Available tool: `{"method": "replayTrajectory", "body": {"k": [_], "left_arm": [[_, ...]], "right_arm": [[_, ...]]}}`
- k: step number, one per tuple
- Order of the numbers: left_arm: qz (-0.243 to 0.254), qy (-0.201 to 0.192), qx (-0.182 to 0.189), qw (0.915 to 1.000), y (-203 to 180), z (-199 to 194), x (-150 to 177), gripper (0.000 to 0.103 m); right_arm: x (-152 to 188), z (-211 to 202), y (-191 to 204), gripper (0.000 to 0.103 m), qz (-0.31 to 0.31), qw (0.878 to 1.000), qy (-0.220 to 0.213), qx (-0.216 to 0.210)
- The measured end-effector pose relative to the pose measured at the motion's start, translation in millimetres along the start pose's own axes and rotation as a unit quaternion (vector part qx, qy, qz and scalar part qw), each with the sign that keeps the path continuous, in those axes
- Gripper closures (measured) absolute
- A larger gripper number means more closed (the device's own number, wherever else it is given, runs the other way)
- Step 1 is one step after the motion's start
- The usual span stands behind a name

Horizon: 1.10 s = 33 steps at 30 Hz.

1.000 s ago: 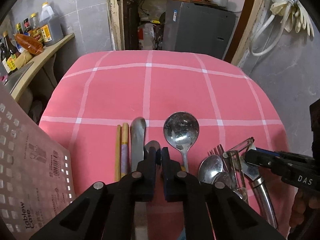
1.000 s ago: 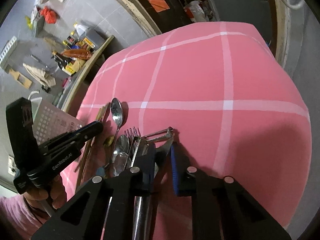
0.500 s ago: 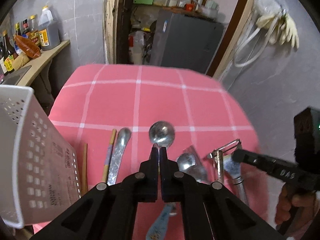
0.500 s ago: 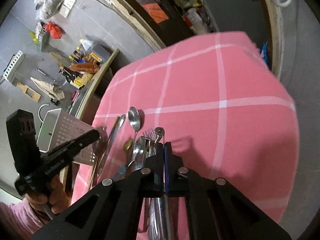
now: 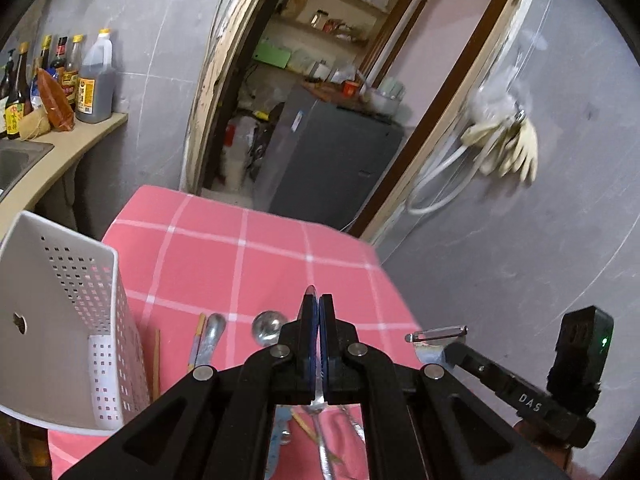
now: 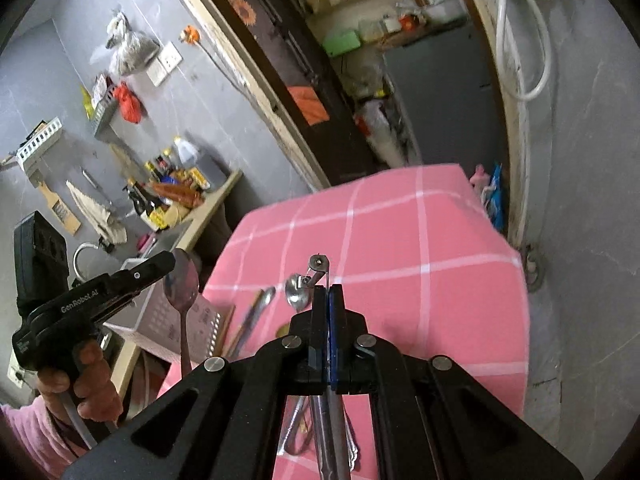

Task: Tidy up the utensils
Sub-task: 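Lift the tongs with the right tool and carry them over the white caddy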

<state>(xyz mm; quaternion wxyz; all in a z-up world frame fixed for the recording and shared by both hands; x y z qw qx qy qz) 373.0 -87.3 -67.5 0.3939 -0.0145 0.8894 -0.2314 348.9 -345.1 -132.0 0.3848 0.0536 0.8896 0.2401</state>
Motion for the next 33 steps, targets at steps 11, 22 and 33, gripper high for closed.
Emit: {"method": "replayTrajectory", "body": {"k": [11, 22, 33], "left_arm": [[-0.032, -0.063, 0.03, 0.997, 21.6, -62.6, -37.7, 0.101], [-0.112, -0.182, 0.008, 0.9769, 101.3, -101.8, -80.1, 0.101], [-0.138, -0.215, 0.022, 0.9665, 131.2, -94.8, -69.7, 0.101]], "right_arm": [[-41.7, -22.8, 83.2, 0.102, -0.019, 0.993, -0.092, -0.072], [-64.0, 44.0, 196.6, 0.102, -0.017, 0.965, -0.174, -0.194], [-35.1, 96.7, 221.3, 0.102, -0.037, 0.958, -0.176, -0.224]]}}
Point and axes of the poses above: each gripper's, at about its wrist camera, not at the fingertips, and z roughly the way its jaws point, y to its left, x to its underside, the point moved 2 cm from there along z, roughly the way its jaws point, and after that the axes turned 1 degree about z, right-handed, at the moved point
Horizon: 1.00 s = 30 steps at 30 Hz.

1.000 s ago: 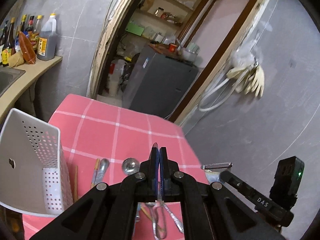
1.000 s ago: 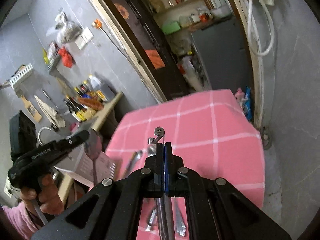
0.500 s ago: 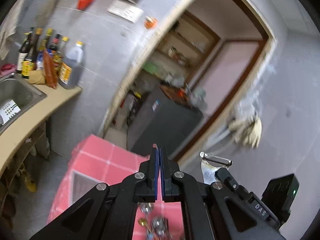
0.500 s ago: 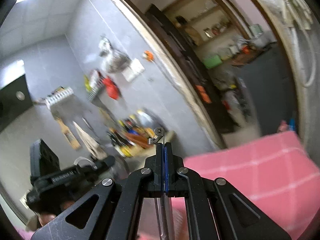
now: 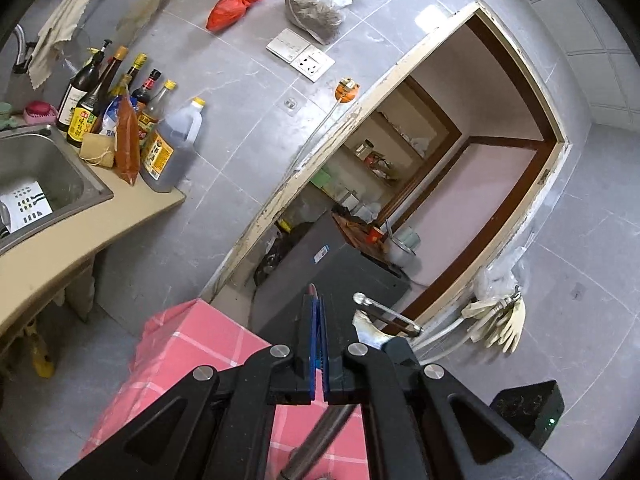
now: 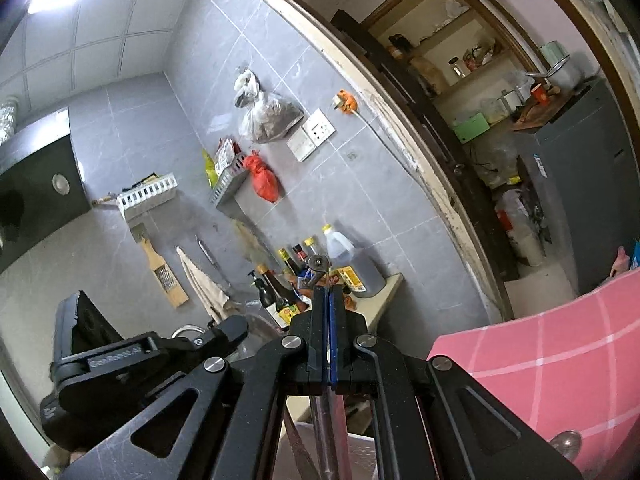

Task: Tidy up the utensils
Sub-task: 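Lift the tongs with the right tool and carry them over the white caddy, then open the right tool to drop the tongs into the caddy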

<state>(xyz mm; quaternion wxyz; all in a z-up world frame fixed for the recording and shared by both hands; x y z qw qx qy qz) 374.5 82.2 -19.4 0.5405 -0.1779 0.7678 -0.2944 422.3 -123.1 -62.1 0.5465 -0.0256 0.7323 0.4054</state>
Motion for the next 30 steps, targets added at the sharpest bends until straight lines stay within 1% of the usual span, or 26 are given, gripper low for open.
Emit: {"method": "replayTrajectory", "body": {"k": [2, 5, 9, 13, 17, 20, 25, 28, 30], "left_arm": [[0.005, 0.0, -0.006, 1.0, 6.5, -2.1, 6.3, 0.101], [0.006, 0.008, -0.011, 0.9999, 15.8, -3.9, 15.1, 0.101], [0.029, 0.024, -0.017, 0.9991, 19.5, -9.1, 27.1, 0.101], [0.047, 0.054, -0.015, 0.9973, 24.1, -16.9, 37.3, 0.1], [0.063, 0.079, -0.015, 0.9948, 25.0, -24.6, 44.3, 0.1], [0.064, 0.089, -0.011, 0.994, 26.9, -30.2, 46.0, 0.1], [0.07, 0.096, -0.007, 0.9929, 27.4, -37.7, 48.6, 0.1], [0.072, 0.097, -0.007, 0.9926, 26.8, -42.4, 49.9, 0.097], [0.075, 0.093, -0.009, 0.9928, 25.3, -47.3, 49.9, 0.093]], "right_arm": [[7.4, 5.7, -3.5, 0.101, 0.001, 1.0, 0.002, -0.002], [21.1, 14.2, -8.7, 0.101, 0.007, 1.0, 0.016, -0.006], [40.0, 11.0, -11.5, 0.101, -0.005, 0.999, 0.043, 0.0], [52.8, 3.5, -8.6, 0.101, -0.03, 0.997, 0.078, -0.003], [55.5, -6.0, -0.2, 0.1, -0.061, 0.993, 0.104, 0.0], [55.9, -14.3, 2.3, 0.099, -0.077, 0.99, 0.117, 0.001], [54.9, -23.9, 1.1, 0.098, -0.08, 0.988, 0.13, 0.01], [57.5, -25.7, 2.6, 0.097, -0.083, 0.986, 0.141, 0.016], [60.0, -27.2, 3.0, 0.095, -0.083, 0.985, 0.151, 0.021]]}}
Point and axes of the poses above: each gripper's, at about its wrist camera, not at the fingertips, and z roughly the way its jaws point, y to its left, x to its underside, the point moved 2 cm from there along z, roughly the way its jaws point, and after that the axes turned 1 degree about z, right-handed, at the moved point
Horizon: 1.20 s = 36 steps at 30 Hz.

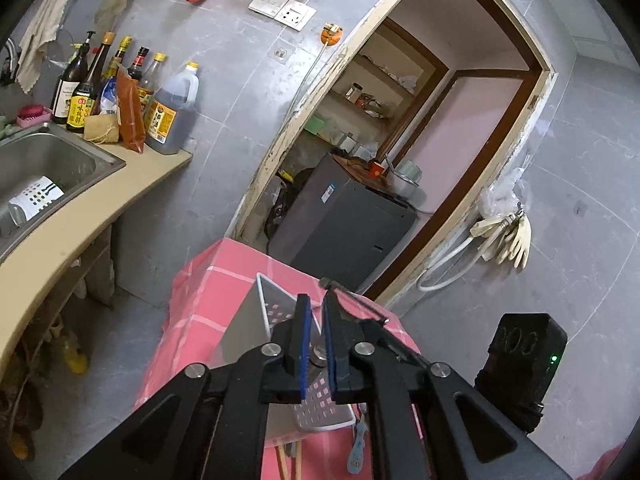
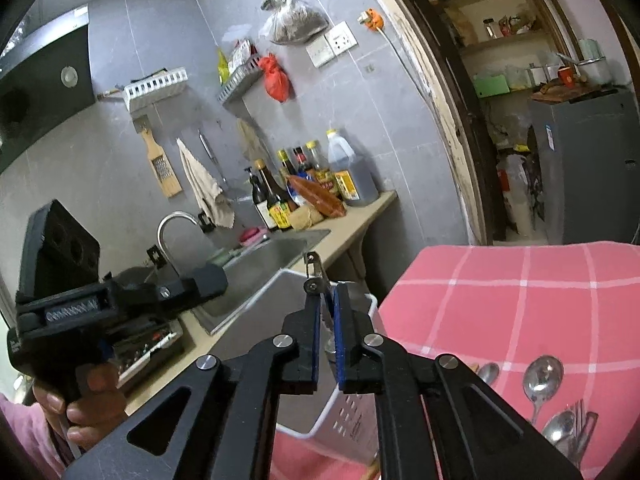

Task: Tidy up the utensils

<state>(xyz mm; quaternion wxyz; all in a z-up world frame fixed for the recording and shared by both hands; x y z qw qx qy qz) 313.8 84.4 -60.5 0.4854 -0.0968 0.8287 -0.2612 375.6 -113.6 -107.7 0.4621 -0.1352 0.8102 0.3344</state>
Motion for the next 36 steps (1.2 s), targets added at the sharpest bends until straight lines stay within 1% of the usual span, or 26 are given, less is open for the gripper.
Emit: {"method": "replayTrajectory", "body": {"k": [1, 4, 7, 10, 12, 14, 16, 17, 18, 19, 20, 21, 22, 24, 26, 28, 30, 34, 36], "left_arm": [[0.001, -0.001, -0.002, 1.0, -0.6, -1.8, 0.3, 0.092], [0.006, -0.005, -0.009, 0.9999, -2.0, -7.4, -0.2, 0.087], [0.011, -0.011, -0.019, 0.9997, -4.5, -13.6, -1.7, 0.083], [0.024, -0.02, -0.03, 0.9991, -11.5, -21.6, -3.4, 0.078], [0.037, -0.027, -0.037, 0.9982, -18.6, -27.5, -4.3, 0.067], [0.045, -0.033, -0.04, 0.9976, -25.1, -30.9, -5.5, 0.061], [0.059, -0.039, -0.045, 0.9964, -35.8, -34.9, -6.0, 0.057], [0.067, -0.042, -0.048, 0.9958, -41.0, -36.2, -6.4, 0.053], [0.072, -0.044, -0.051, 0.9951, -45.0, -37.2, -6.5, 0.046], [0.079, -0.048, -0.054, 0.9943, -49.7, -37.9, -7.0, 0.043], [0.086, -0.053, -0.057, 0.9932, -55.3, -39.3, -7.0, 0.036], [0.096, -0.059, -0.062, 0.9917, -62.9, -41.1, -6.6, 0.029], [0.102, -0.064, -0.066, 0.9906, -68.0, -42.8, -6.2, 0.025], [0.112, -0.076, -0.073, 0.9881, -79.1, -45.0, -5.4, 0.011], [0.119, -0.083, -0.072, 0.9868, -87.6, -46.2, -5.4, 0.007], [0.127, -0.088, -0.071, 0.9855, -97.2, -45.1, -4.5, 0.003], [0.133, -0.092, -0.07, 0.9843, -106.3, -43.0, -2.7, 0.0], [0.142, -0.093, -0.064, 0.9835, -120.4, -36.8, 2.9, 0.0], [0.148, -0.092, -0.061, 0.9828, -126.9, -33.5, 7.0, 0.0]], "right_arm": [[0.6, -1.3, 1.5, 0.091, 0.0, 1.0, 0.001, 0.0], [1.7, -10.2, 4.8, 0.072, 0.001, 1.0, -0.007, -0.001], [0.5, -21.2, 8.2, 0.071, 0.001, 1.0, -0.017, 0.006], [-3.2, -37.9, 10.5, 0.071, -0.005, 0.999, -0.033, 0.023], [-7.8, -53.9, 10.8, 0.07, -0.007, 0.998, -0.05, 0.04], [-14.3, -69.4, 11.4, 0.061, -0.01, 0.996, -0.065, 0.058], [-21.1, -87.1, 12.0, 0.057, -0.017, 0.994, -0.083, 0.076], [-25.6, -94.5, 11.9, 0.054, -0.019, 0.992, -0.089, 0.083], [-28.8, -102.8, 12.0, 0.051, -0.023, 0.991, -0.095, 0.092], [-32.8, -111.0, 12.0, 0.045, -0.025, 0.989, -0.101, 0.102], [-38.0, -117.0, 12.5, 0.041, -0.027, 0.988, -0.107, 0.109], [-40.9, -125.4, 12.3, 0.039, -0.03, 0.986, -0.113, 0.117], [-44.3, -133.5, 12.6, 0.034, -0.033, 0.984, -0.119, 0.127], [-49.5, -149.1, 12.3, 0.026, -0.042, 0.98, -0.131, 0.145], [-55.1, -163.4, 12.6, 0.009, -0.047, 0.975, -0.145, 0.163], [-57.8, -180.3, 11.6, 0.002, -0.053, 0.969, -0.16, 0.179], [-61.2, -193.2, 11.9, 0.001, -0.059, 0.964, -0.171, 0.194], [-64.9, -215.5, 12.1, 0.001, -0.07, 0.955, -0.183, 0.223], [-66.3, -223.2, 11.7, 0.001, -0.07, 0.952, -0.187, 0.23]]}}
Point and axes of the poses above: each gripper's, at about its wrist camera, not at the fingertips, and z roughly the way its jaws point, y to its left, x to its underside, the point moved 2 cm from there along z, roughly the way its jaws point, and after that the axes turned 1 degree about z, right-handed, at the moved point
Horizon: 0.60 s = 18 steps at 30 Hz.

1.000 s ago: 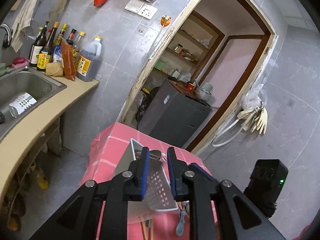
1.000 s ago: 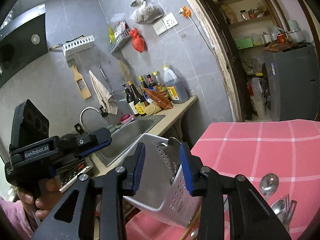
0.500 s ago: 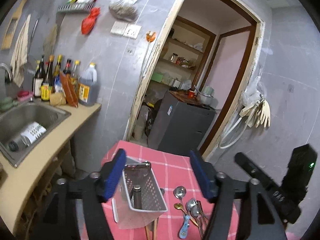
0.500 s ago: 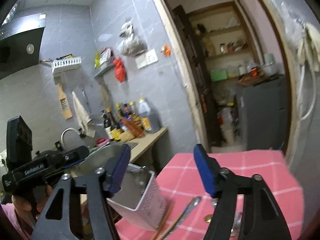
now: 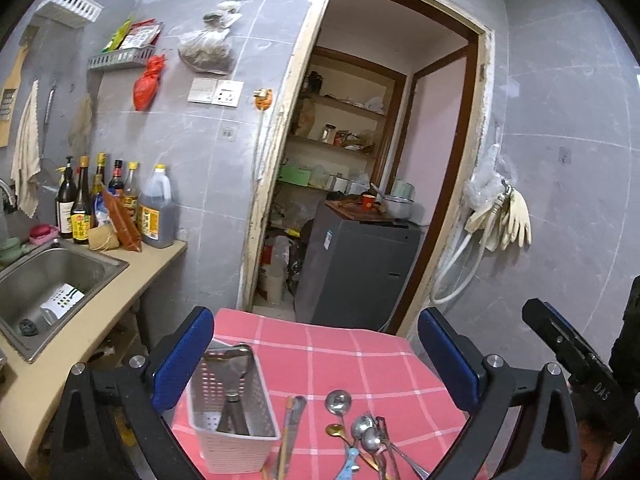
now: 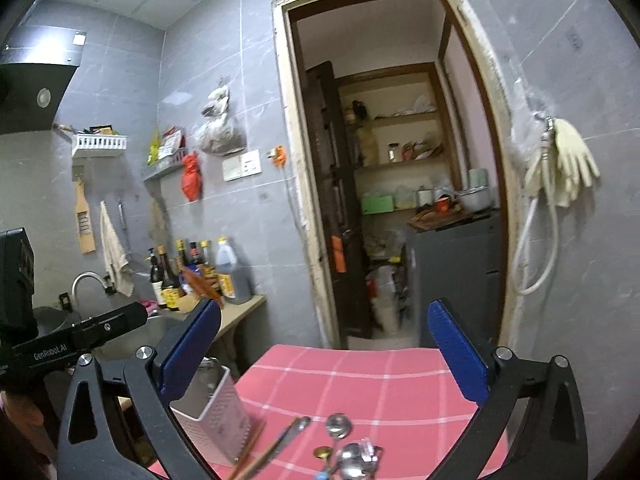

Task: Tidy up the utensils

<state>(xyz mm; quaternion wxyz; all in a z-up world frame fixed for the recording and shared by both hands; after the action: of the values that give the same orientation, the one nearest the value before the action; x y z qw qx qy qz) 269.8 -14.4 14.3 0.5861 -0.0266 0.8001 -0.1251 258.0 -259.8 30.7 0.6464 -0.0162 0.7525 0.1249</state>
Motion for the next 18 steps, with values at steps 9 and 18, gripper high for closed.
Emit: {"method": "replayTrajectory", "body": {"k": [9, 18], "left_arm": [[0.046, 0.021, 0.008, 0.9987, -37.9, 12.2, 21.6, 0.0], [0.062, 0.079, 0.042, 0.994, -62.4, 41.0, 51.0, 0.0]], "right_arm": [[7.9, -15.8, -36.7, 0.001, 0.001, 0.999, 0.02, 0.038], [40.5, -4.5, -86.9, 0.001, 0.03, 0.994, 0.093, 0.045]]}}
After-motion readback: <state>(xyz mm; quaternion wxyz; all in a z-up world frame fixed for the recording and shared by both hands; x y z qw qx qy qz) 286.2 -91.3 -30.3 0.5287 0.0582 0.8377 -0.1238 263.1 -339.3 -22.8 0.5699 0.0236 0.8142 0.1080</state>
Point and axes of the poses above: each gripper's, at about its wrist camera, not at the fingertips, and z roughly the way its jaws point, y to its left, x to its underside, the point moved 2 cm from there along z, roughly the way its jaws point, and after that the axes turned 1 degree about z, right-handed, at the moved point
